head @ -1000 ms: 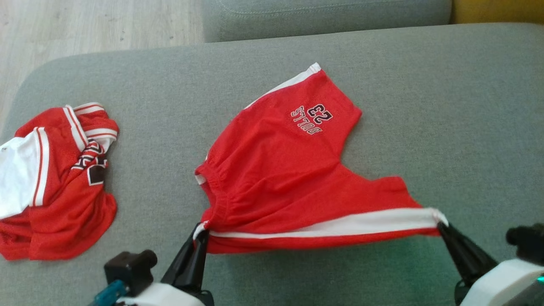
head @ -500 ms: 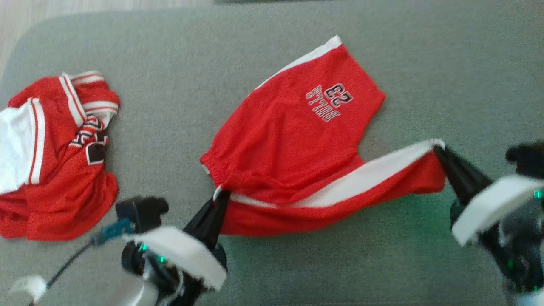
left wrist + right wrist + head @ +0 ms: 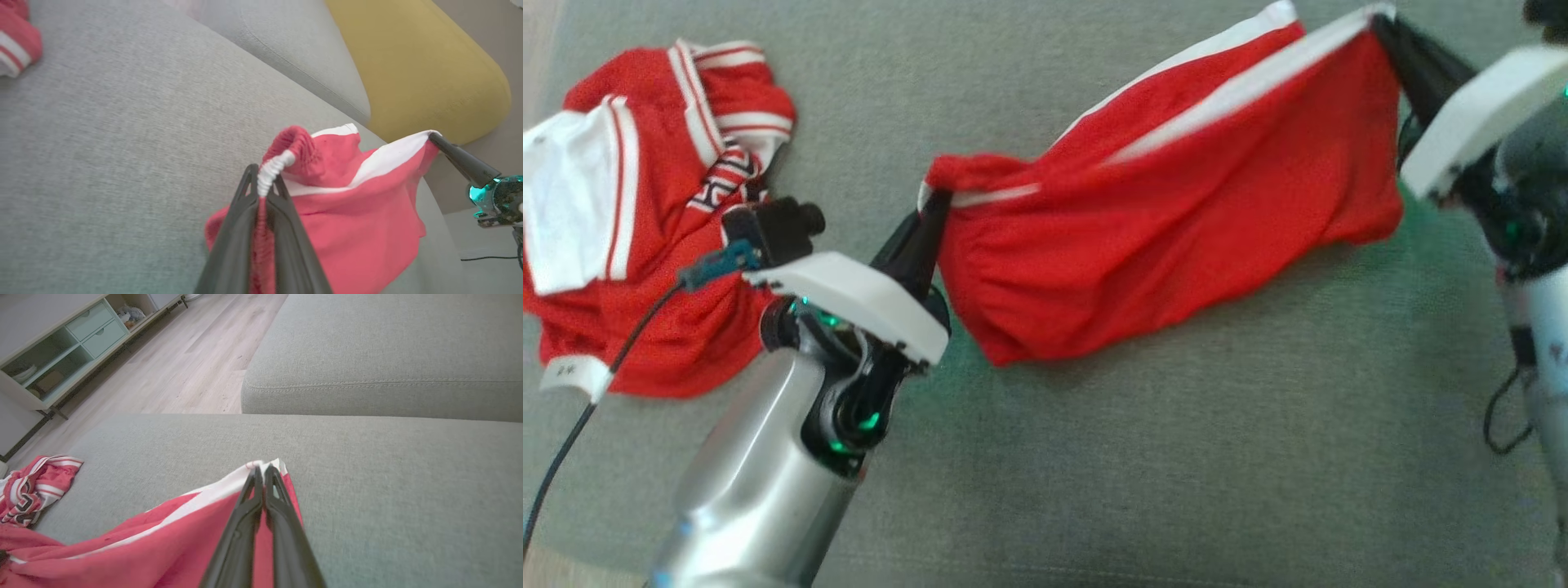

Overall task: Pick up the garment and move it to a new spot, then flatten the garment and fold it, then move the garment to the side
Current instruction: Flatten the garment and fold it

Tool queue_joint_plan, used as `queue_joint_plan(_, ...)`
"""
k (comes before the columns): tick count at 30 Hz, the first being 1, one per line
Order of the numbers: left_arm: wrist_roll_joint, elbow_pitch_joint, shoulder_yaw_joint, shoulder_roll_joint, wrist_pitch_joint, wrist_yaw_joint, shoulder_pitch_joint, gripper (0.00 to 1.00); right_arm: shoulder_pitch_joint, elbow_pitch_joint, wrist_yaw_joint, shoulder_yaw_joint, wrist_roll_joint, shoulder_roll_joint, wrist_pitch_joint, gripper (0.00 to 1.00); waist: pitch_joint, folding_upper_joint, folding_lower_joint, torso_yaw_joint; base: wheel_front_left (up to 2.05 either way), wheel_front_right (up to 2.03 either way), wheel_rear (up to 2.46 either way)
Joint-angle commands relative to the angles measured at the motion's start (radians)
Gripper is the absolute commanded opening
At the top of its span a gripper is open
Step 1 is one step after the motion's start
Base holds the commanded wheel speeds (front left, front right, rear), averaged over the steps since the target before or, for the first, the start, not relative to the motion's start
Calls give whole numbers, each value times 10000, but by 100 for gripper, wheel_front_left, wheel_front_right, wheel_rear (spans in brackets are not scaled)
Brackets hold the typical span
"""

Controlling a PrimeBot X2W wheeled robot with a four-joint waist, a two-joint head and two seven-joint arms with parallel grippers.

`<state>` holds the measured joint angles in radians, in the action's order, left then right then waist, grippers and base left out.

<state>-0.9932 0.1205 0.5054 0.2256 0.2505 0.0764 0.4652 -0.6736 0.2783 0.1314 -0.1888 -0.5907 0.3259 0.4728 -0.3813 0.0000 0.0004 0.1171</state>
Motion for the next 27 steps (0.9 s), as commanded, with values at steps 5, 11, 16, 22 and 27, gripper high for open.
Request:
queue_joint_plan(5,3,756,-480,-252,-520,-381,885,0,-1578,1530,-7,-724,-322,275,-837,0,-470,0,-4,538,0,0,0)
queue_joint_plan(11,-82,1777,-282,-754,-780,-821,1180,0,-2315,3336,-7,-1514,-610,251,-1521,78,-563,0,-4,723,0,0,0)
queue_joint_plan(16,-239,2344,-252,-1021,-982,-944,1067,100,-2147,3862,-7,-2470,-818,323,-2468,100,-389,0,-4,625,0,0,0)
queue_joint_plan(22,465,2558,-286,-712,-1920,-543,675,100,-1587,3955,-7,-2724,-1045,553,-4448,100,114,0,-4,416,0,0,0)
queue_joint_plan(27,1790,2178,-371,-98,-3348,512,214,100,-1067,3897,-7,-2365,-35,708,-5939,100,633,0,-4,128,0,0,0)
